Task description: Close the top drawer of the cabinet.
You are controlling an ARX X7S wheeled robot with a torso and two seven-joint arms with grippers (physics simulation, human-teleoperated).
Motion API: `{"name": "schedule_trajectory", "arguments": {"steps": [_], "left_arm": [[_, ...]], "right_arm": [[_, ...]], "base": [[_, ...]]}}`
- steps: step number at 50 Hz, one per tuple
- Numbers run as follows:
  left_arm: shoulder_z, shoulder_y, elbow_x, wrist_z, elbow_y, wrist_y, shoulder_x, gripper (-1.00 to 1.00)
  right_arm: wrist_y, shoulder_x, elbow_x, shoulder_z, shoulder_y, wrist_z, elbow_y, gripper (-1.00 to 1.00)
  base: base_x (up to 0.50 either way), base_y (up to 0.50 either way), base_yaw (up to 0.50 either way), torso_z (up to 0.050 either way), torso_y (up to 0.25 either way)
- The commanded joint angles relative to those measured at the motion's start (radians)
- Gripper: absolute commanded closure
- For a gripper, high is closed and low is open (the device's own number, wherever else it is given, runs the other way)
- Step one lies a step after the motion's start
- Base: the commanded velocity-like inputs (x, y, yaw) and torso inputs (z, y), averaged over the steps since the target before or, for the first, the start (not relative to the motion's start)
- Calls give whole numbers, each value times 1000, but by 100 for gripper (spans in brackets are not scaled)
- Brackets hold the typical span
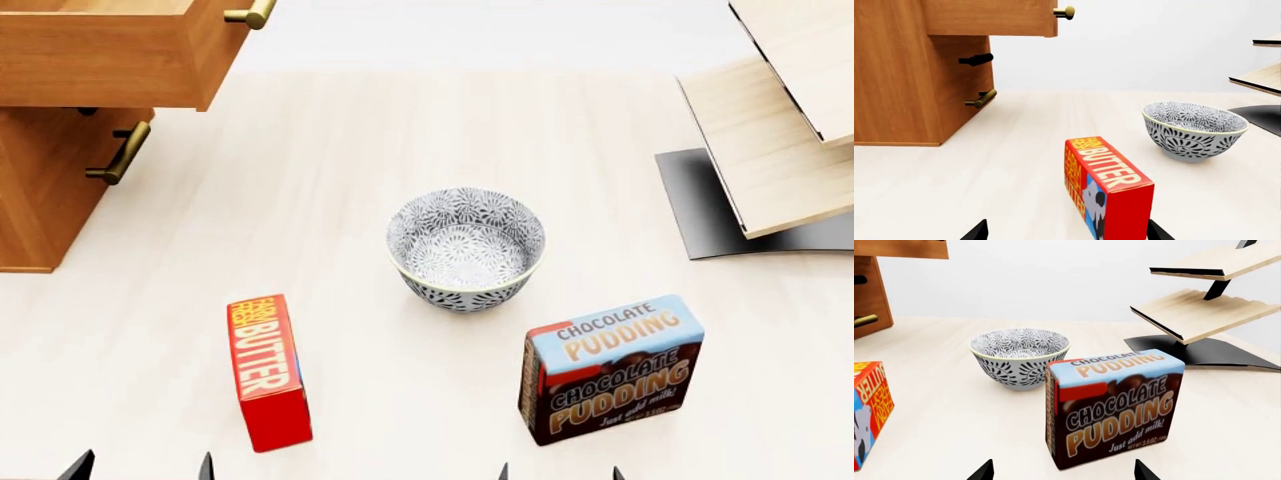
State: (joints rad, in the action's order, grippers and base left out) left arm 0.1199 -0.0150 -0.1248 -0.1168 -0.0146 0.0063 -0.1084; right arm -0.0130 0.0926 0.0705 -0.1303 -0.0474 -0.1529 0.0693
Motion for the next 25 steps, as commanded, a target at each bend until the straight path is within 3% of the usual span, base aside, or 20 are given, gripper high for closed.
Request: {"name": "schedule_trajectory", "arguments": {"steps": [1, 17, 25], "left_arm": [[15, -4, -11, -4, -7, 10, -13, -100], [35, -22, -11, -36, -5, -52, -20, -100], [48, -2, -6, -68, 146, -170, -39, -100]], "right_arm": [[-4, 11, 11, -15, -4, -15, -1, -100], [-40, 27, 20, -35, -2, -37, -38, -100], [-144, 46, 6, -32, 15, -81, -191, -100]], "base": [[0, 0, 0, 50, 0], [0, 0, 0, 4, 0], [0, 0, 0, 0, 0]]}}
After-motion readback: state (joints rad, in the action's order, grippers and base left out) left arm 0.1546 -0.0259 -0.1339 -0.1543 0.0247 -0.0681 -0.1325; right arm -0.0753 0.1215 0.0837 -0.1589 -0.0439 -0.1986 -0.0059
